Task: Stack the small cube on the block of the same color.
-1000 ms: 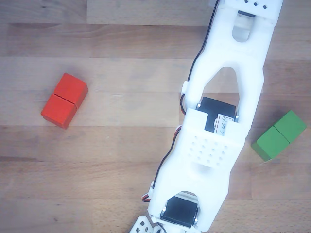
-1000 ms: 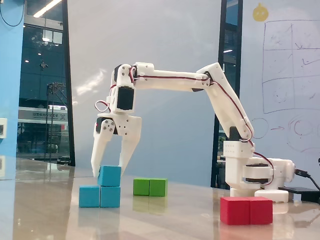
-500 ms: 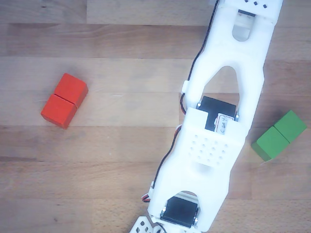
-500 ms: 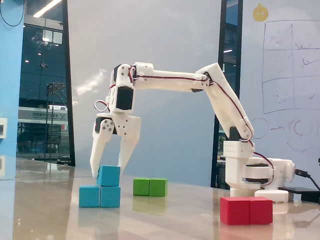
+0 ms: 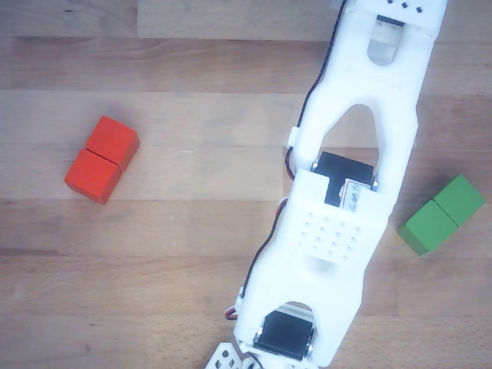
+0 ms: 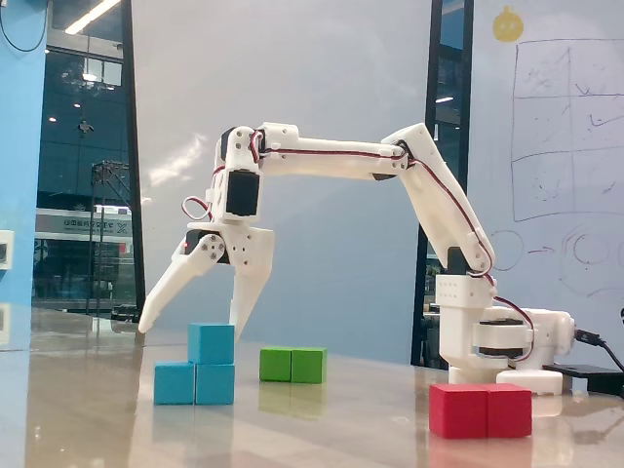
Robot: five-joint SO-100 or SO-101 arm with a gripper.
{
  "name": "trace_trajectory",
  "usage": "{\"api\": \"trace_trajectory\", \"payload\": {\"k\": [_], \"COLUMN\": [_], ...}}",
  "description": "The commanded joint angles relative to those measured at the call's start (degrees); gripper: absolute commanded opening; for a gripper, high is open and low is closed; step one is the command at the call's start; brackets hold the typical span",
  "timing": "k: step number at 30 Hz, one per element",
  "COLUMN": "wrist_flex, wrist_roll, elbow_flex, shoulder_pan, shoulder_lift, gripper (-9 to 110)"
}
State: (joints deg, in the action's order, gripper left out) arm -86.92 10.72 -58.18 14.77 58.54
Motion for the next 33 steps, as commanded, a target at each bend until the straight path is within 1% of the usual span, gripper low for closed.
{"api": "trace_trajectory", "payload": {"k": [1, 11, 17, 19, 22, 25, 28, 31, 33], "wrist_flex": [-0.09, 0.00, -0.09, -0.09, -0.09, 0.97, 0.97, 0.97, 0.97], "wrist_roll": [0.44, 0.44, -0.09, -0.26, -0.44, -0.53, -0.62, -0.62, -0.62], "elbow_flex": [4.92, 4.92, 3.60, 2.20, -2.37, -8.96, -15.82, -23.38, -28.39], "shoulder_pan": [1.85, 12.22, 12.30, 11.34, 8.88, 6.42, 3.52, -0.44, -2.99], "shoulder_lift": [1.93, 4.39, 8.88, 11.25, 15.56, 21.36, 28.30, 34.80, 39.55], "gripper": [42, 42, 40, 36, 26, 15, 7, 3, 2]}}
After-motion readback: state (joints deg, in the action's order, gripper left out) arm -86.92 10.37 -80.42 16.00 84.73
